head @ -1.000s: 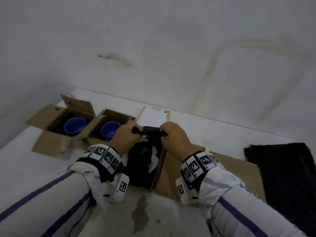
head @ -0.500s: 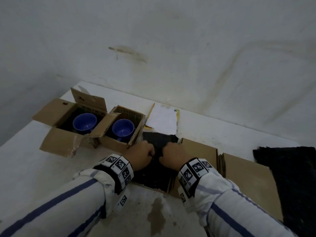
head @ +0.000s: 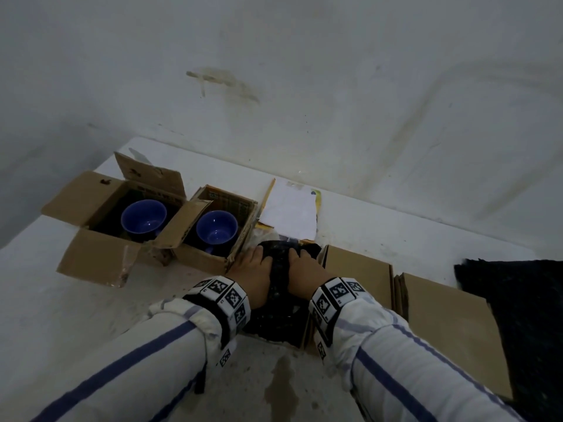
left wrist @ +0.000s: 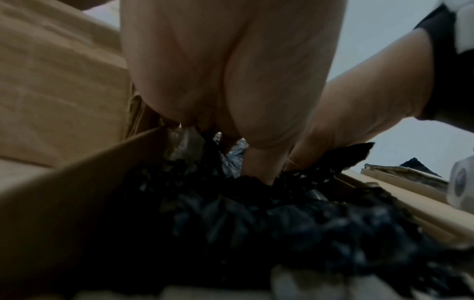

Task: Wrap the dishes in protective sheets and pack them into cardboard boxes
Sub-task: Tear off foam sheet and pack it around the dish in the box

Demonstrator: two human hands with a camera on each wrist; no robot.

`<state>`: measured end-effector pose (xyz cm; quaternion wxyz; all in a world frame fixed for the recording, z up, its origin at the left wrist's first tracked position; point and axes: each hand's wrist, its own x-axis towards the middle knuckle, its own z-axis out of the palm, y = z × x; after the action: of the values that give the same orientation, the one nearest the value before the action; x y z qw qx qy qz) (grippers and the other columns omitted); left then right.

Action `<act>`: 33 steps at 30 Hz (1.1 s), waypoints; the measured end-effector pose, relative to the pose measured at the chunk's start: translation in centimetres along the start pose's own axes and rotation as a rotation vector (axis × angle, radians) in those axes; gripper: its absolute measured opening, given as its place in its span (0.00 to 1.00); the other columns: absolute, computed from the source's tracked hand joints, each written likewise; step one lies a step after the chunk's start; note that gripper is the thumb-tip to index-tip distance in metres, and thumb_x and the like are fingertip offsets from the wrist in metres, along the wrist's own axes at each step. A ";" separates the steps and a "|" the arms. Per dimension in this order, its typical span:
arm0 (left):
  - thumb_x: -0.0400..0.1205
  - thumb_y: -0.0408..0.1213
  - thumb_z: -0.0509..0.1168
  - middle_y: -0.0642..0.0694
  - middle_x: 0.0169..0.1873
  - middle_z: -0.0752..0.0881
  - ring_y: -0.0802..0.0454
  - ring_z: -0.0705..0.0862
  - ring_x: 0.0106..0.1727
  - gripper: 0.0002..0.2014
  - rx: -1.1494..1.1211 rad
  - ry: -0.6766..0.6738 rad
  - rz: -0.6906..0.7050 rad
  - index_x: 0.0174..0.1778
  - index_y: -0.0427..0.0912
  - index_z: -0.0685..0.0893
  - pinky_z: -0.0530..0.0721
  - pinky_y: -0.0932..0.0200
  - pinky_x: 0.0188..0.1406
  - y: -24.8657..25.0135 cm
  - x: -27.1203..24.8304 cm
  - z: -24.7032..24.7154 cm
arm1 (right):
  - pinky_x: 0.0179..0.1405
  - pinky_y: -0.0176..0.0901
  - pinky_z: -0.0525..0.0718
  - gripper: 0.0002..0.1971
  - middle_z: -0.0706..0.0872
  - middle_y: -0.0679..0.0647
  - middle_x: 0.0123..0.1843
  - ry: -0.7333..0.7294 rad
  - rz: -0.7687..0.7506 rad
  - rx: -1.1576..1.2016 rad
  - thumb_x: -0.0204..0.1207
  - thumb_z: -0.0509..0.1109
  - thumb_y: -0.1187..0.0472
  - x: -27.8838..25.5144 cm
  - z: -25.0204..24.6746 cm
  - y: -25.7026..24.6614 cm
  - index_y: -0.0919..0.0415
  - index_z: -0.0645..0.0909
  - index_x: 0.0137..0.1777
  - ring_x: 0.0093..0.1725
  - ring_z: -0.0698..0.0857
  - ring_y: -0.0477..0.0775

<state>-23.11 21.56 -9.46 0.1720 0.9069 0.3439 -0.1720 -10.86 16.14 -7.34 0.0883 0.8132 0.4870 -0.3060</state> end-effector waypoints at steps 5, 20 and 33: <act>0.79 0.48 0.66 0.37 0.83 0.42 0.39 0.41 0.84 0.43 0.042 -0.039 0.010 0.84 0.42 0.47 0.43 0.45 0.83 -0.2 0.5 0.4 | 0.70 0.51 0.74 0.41 0.58 0.65 0.79 0.007 -0.006 -0.001 0.79 0.66 0.61 0.4 0.0 0.2 0.62 0.43 0.84 0.76 0.68 0.64; 0.78 0.32 0.57 0.35 0.69 0.73 0.37 0.62 0.77 0.16 -0.054 0.276 0.139 0.61 0.35 0.76 0.54 0.46 0.81 9.8 1.2 -2.7 | 0.58 0.43 0.76 0.15 0.83 0.63 0.63 0.421 -0.075 0.439 0.79 0.58 0.69 -6.5 -2.6 9.3 0.66 0.84 0.59 0.61 0.81 0.61; 0.77 0.33 0.61 0.42 0.65 0.74 0.42 0.69 0.71 0.18 -0.127 0.175 0.452 0.63 0.40 0.77 0.70 0.49 0.71 34.6 5.5 0.1 | 0.59 0.42 0.77 0.14 0.80 0.60 0.63 0.571 0.321 0.449 0.77 0.61 0.67 -13.7 -1.7 34.0 0.61 0.84 0.57 0.60 0.81 0.60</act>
<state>4.35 0.26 -5.25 0.2322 0.9597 0.1560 -0.0282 13.97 -10.53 -3.24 -0.1839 0.9305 0.2797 -0.1486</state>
